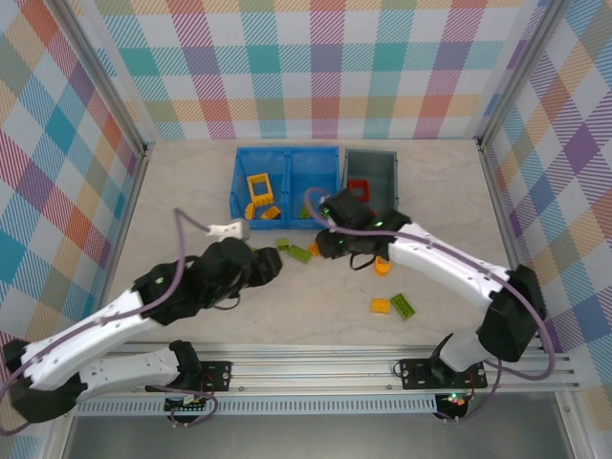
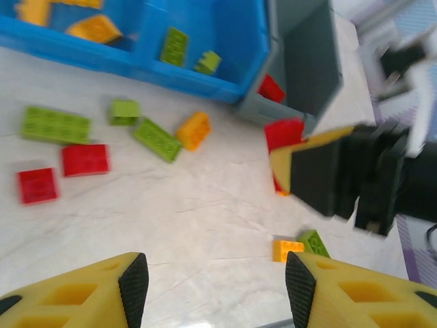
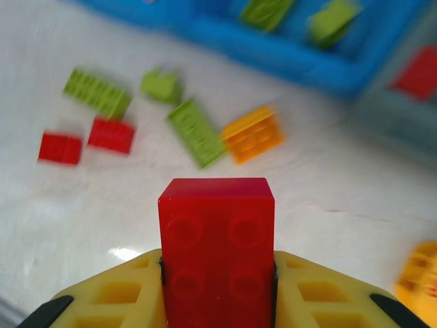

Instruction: Sort the legos into containers by color

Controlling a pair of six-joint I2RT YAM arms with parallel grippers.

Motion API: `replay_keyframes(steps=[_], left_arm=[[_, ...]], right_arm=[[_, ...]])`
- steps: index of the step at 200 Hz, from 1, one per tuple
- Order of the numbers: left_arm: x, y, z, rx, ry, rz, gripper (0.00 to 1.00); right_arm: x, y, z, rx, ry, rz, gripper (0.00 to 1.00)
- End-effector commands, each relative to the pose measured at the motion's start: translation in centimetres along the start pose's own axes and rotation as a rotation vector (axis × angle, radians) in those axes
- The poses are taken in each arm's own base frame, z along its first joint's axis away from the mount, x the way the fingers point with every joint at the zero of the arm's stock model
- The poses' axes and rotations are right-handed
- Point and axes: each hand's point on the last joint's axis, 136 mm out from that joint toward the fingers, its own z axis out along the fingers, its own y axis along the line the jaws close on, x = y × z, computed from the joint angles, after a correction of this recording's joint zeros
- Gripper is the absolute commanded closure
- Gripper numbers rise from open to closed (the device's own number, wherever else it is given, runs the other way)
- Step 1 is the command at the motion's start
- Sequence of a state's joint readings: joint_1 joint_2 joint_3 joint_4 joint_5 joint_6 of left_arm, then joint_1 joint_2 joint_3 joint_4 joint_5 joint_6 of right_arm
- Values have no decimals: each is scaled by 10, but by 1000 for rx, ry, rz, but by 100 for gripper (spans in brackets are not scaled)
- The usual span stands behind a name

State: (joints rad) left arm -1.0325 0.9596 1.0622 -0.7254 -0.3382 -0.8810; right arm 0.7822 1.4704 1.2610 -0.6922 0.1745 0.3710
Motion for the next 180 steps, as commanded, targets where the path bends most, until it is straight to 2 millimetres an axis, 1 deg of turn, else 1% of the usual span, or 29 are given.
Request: replay_keyframes(steps=[1, 18, 39, 56, 76, 104, 127, 145, 162, 175, 180], left_arm=[[-6, -60, 18, 155, 17, 63, 43], [-10, -87, 37, 178, 11, 93, 43], [-11, -107, 62, 174, 0, 120, 43], [-10, -116, 78, 169, -9, 128, 43], [-9, -130, 90, 195, -14, 140, 43], [-2, -141, 102, 205, -13, 172, 43], [5, -142, 109, 206, 5, 180, 43], [9, -142, 110, 205, 14, 186, 43], [11, -142, 110, 206, 17, 189, 43], [11, -143, 109, 211, 18, 191, 43], [11, -143, 108, 211, 18, 191, 43]], right_arm=[[3, -65, 8, 164, 69, 135, 71], [-14, -102, 14, 242, 70, 208, 71], [-35, -138, 30, 344, 93, 253, 70], [-50, -160, 47, 412, 117, 271, 70], [-66, -180, 67, 477, 138, 270, 70], [-82, -196, 88, 541, 176, 279, 69], [-82, -206, 102, 604, 211, 288, 67], [-81, -210, 111, 621, 223, 302, 63], [-82, -209, 116, 618, 219, 306, 60], [-85, -208, 117, 613, 212, 305, 55], [-87, -208, 116, 609, 207, 305, 51]])
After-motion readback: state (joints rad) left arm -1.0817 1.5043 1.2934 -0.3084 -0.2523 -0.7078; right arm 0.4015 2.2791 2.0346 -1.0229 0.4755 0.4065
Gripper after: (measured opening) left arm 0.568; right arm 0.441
